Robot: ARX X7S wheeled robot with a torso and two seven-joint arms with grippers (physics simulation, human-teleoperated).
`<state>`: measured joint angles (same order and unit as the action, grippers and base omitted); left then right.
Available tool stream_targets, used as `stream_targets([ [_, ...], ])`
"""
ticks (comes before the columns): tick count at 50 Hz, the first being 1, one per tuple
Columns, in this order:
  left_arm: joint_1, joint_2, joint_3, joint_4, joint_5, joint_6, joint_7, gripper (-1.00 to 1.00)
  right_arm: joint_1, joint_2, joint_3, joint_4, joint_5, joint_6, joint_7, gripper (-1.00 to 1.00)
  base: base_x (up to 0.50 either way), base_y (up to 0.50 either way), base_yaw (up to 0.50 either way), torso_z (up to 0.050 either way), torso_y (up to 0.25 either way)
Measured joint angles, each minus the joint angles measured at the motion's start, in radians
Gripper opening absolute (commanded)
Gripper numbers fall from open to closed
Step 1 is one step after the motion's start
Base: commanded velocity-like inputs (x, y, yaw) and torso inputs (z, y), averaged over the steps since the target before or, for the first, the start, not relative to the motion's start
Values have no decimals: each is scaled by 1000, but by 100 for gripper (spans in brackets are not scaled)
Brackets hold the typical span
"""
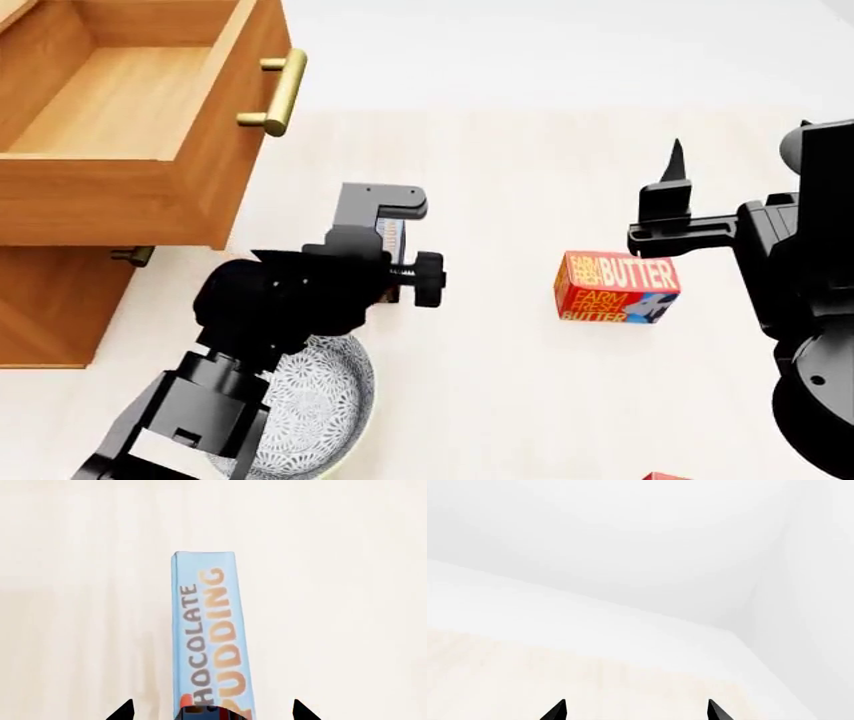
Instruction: Put the chocolate pudding in the top drawer of the cabinet and close it.
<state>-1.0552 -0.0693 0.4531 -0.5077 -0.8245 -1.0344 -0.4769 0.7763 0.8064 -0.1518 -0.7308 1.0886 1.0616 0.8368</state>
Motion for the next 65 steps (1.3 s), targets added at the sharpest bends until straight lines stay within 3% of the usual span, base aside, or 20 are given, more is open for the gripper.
stream_targets([
  [6,2,1,-1,-9,-14,-11,-7,100,-4,1,0,0,-1,-4,0,100,0,0,0,0,0],
  [7,2,2,-1,-10,-16,-12,-9,-100,-4,1,0,0,-1,-5,0,100,0,0,0,0,0],
  [36,12,-19,-2,74,-68,-11,-28,-100,-17,6,-5,5,-9,-22,-4,100,0,0,0,0,0],
  [65,-19,-63,-29,506,-245,-173,-172,-100,2,17,14,-14,40,-7,28,100,0,0,0,0,0],
])
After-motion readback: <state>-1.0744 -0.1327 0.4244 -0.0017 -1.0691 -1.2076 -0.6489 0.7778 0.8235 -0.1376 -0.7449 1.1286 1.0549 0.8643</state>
